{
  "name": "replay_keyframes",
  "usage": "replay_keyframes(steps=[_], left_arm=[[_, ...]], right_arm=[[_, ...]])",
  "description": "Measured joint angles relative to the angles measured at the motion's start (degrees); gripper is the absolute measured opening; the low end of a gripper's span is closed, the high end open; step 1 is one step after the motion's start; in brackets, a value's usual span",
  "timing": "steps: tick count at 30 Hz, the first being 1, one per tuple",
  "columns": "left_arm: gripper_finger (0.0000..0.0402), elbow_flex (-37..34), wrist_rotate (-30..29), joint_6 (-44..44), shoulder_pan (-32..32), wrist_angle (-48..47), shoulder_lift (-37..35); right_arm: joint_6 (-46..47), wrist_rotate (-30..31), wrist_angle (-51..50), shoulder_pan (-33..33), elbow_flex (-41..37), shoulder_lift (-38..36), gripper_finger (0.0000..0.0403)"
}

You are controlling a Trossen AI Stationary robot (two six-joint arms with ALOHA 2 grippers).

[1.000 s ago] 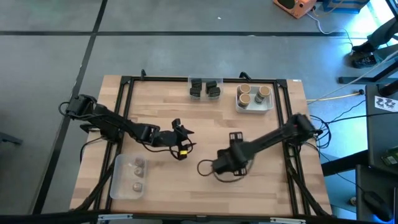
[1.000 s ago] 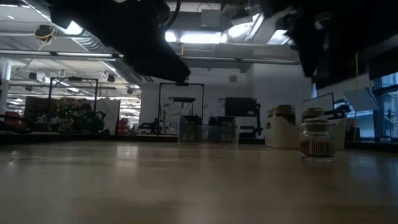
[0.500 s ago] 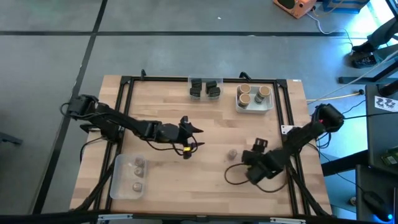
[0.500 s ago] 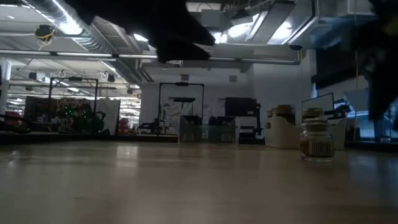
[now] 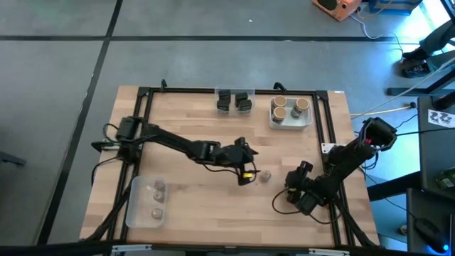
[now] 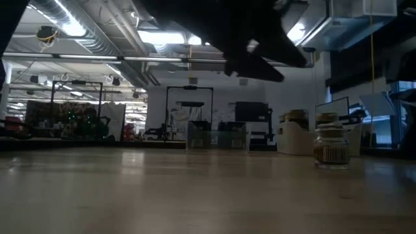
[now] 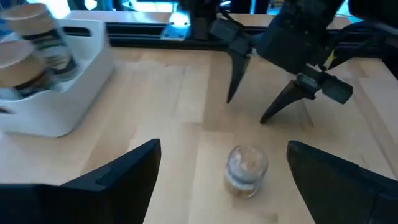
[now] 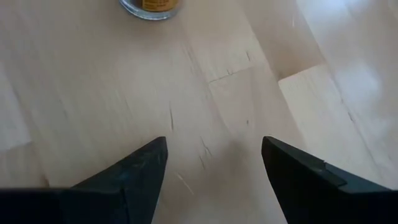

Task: Sort spices by type
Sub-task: Put the transparent seasoning bottle into the left transparent bin

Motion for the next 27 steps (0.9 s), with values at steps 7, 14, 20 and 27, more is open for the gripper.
replay_keyframes(steps=[7, 14, 20, 27], left_arm=[[0.0331, 6.34, 2.33, 0.29, 0.00, 0.86, 7.79], [0.0331, 7.55, 2.54, 0.35, 0.00, 5.92, 13.44], [0.0331, 7.58, 4.17, -0.01, 0.00, 10.68, 17.01], [0.0331, 7.57, 6.41, -0.32, -0.02, 14.23, 20.26]], right_arm=[[0.14, 2.29, 0.86, 1.07, -0.11, 0.20, 0.0266], [-0.25, 3.66, 1.78, 1.00, -0.11, 0.22, 0.0266], [-0.29, 4.23, 1.95, 1.00, -0.09, 0.22, 0.0266], [-0.30, 4.87, 1.95, 0.98, -0.09, 0.22, 0.0266]])
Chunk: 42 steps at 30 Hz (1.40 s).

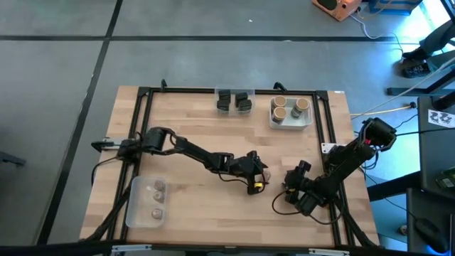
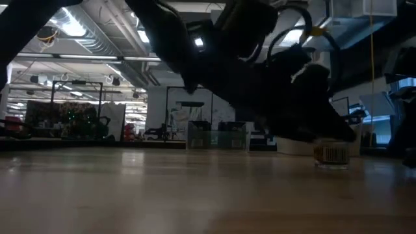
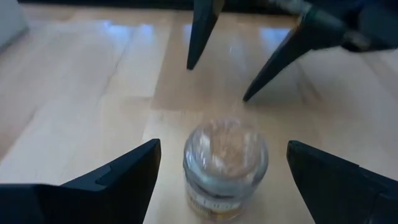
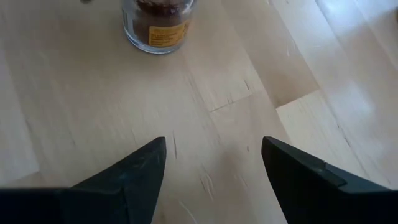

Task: Sort spices by type
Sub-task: Put the transparent seasoning bottle into the left transparent bin

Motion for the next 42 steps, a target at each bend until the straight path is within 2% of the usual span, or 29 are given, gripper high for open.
replay_keyframes(steps=[5, 21, 27, 31, 37, 42], left_arm=[[0.0316, -0.02, 0.00, 0.21, 0.13, 0.64, 0.71], [0.0172, -0.02, 0.00, 2.30, 0.13, 0.54, 0.41], [0.0163, -0.02, 0.00, 2.42, 0.01, 0.22, 0.32], [0.0171, -0.06, -0.38, 2.23, -0.82, -5.99, -2.79], [0.0161, -0.02, -3.54, 1.99, -3.10, -19.07, -10.56], [0.0161, -0.04, -11.59, -0.20, -6.20, -33.69, -17.09]], right_arm=[[-0.01, 0.47, 0.07, 0.00, -0.24, 0.00, 0.0266], [0.23, 0.34, 2.99, 0.00, -2.62, -0.07, 0.0266], [0.23, 0.02, 3.03, 0.00, -2.62, -0.07, 0.0266], [0.23, -0.10, 3.11, 0.00, -2.62, -0.07, 0.0266], [0.32, -0.02, 3.12, 0.00, -2.64, -0.07, 0.0266], [0.43, 0.34, 4.05, -0.02, -2.72, -0.04, 0.0266]])
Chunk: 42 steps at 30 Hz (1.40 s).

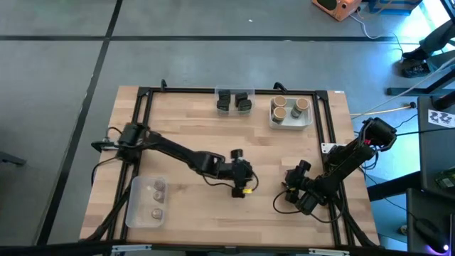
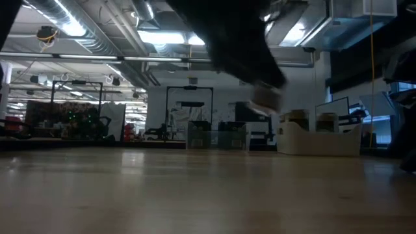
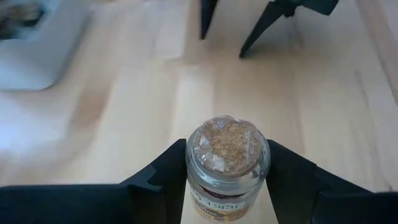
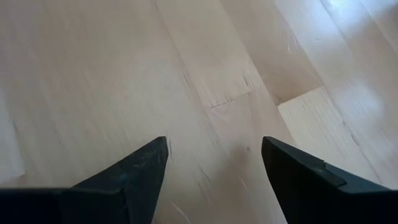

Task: Sort spices by type
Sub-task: Put the transparent seasoning bottle into the left transparent bin

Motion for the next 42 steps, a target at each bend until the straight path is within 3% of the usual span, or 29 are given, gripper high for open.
replay_keyframes(steps=[7, 14, 19, 24, 33, 42], left_arm=[[0.0161, -0.09, -7.91, -7.00, -5.81, -15.59, -7.71], [0.0161, -4.30, -13.75, -18.93, -13.63, -24.07, -14.35], [0.0161, -7.82, -19.54, -31.81, -20.75, -29.12, -18.57], [0.0161, -8.02, -23.38, -51.74, -28.92, -44.81, -20.50], [0.0161, -8.02, -22.74, -91.68, -43.35, -69.10, -20.75], [0.0161, -8.02, -13.80, -108.96, -50.54, -76.42, -19.39]], right_arm=[[-0.01, 1.94, 1.08, 0.00, -0.02, 0.08, 0.0266], [0.00, 5.41, 4.02, -0.02, 0.01, 0.08, 0.0266], [0.13, 6.98, 7.10, -0.02, 0.01, 0.08, 0.0266], [2.70, 7.18, 8.64, -0.02, 0.03, 0.08, 0.0266], [5.46, 10.70, 9.50, -0.02, 0.05, 0.08, 0.0266], [7.30, 14.04, 9.54, -0.48, 0.05, 0.08, 0.0266]])
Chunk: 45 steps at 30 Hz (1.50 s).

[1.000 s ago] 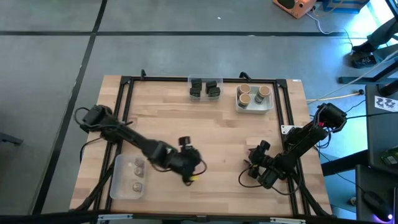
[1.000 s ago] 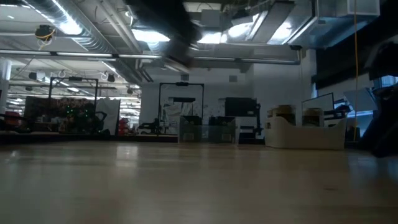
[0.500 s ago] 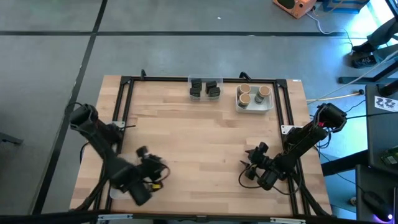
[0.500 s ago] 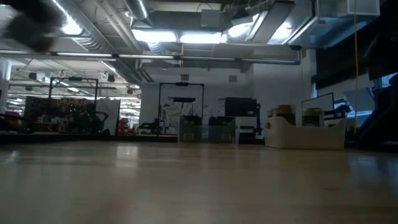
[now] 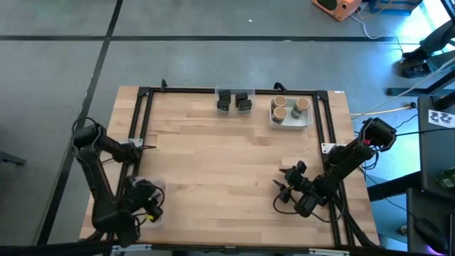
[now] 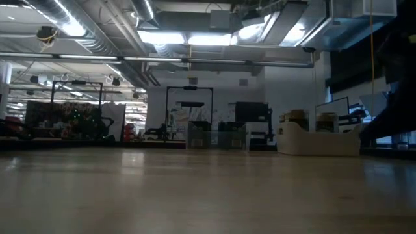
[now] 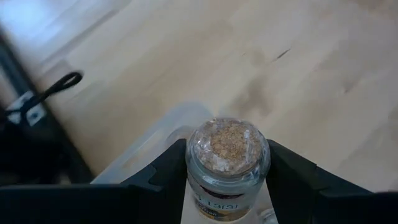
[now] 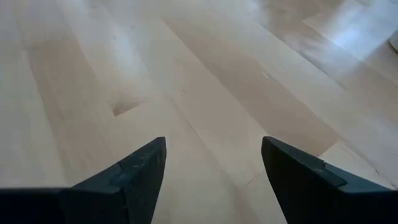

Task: Sort spices by type
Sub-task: Put the transparent seasoning bottle into the left transparent bin

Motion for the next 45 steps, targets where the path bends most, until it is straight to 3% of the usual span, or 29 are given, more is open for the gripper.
replay_keyframes(steps=[8, 14, 27, 35, 45], left_arm=[[0.0161, -4.34, 9.21, -6.04, -2.69, -0.12, 1.31], [0.0161, -9.35, 9.60, -10.65, -4.16, 2.31, 1.55], [0.0161, -19.10, 9.61, -8.83, -4.33, 15.82, 1.55], [0.0161, -21.22, 9.16, -8.70, -4.33, 17.17, 1.50], [0.0216, -21.27, 10.12, -8.55, -4.39, 18.74, 1.55]], right_arm=[[-0.13, -0.08, -0.05, -1.72, 0.00, 0.00, 0.0266], [-0.22, -0.04, -0.14, -2.31, 0.00, 0.00, 0.0266], [-0.40, 0.07, -0.65, -2.25, 0.00, 0.00, 0.0266], [-0.42, 0.10, -0.68, -2.25, 0.00, 0.00, 0.0266], [-0.42, 0.13, -0.66, -2.25, 0.00, 0.00, 0.0266]])
